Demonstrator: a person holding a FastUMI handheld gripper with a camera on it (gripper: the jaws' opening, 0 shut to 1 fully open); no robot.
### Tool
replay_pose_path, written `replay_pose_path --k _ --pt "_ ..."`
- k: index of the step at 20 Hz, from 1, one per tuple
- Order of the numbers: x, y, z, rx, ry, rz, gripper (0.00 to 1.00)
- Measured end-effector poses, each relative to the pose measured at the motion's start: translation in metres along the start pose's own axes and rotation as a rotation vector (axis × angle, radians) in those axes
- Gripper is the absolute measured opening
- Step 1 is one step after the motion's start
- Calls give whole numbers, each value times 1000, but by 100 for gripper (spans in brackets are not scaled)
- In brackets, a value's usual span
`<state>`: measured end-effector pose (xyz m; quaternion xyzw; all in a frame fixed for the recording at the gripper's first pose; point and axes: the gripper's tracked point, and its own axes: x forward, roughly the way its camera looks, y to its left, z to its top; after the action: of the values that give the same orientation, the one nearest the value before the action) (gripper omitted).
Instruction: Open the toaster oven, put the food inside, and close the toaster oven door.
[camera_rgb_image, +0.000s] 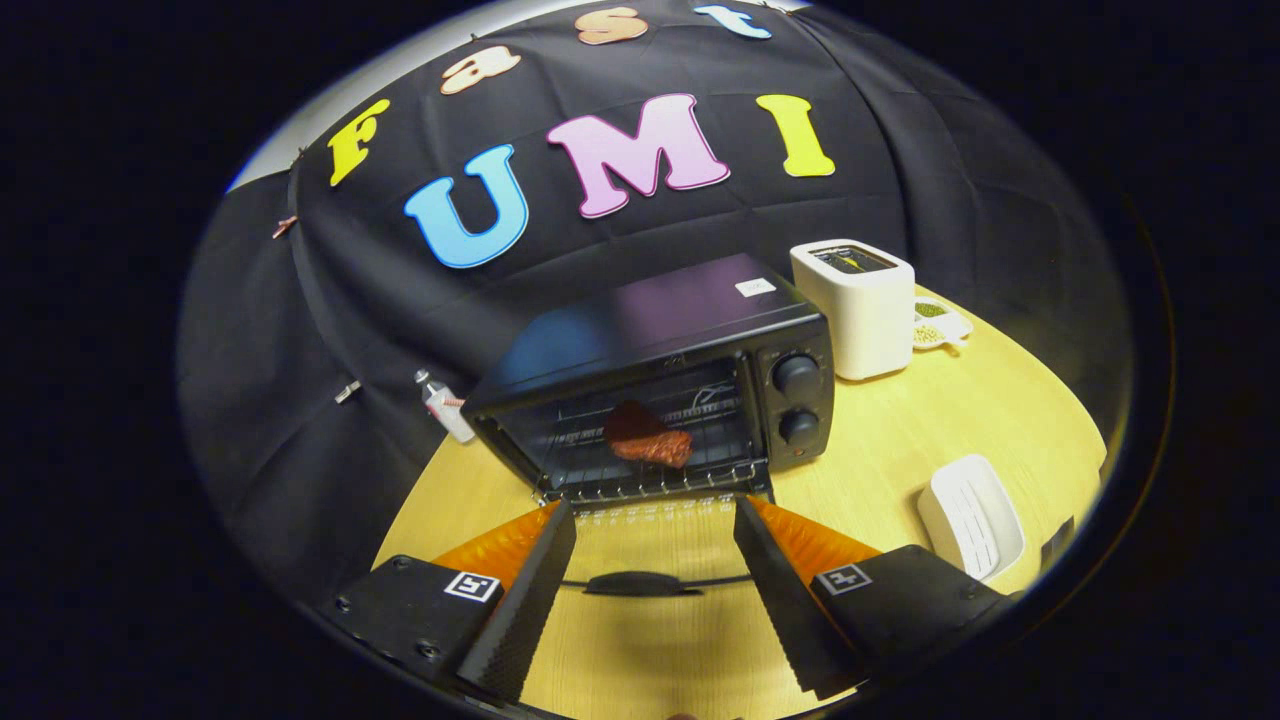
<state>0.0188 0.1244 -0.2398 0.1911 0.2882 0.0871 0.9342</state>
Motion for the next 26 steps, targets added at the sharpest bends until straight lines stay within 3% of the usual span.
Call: replay_pose_path --k 13,21,26 --pt "7 12 -129 -124 300 -43 99" --pt "58 -5 -154 -181 362 -168 99" --pt "74 -12 -147 -197 344 -256 97"
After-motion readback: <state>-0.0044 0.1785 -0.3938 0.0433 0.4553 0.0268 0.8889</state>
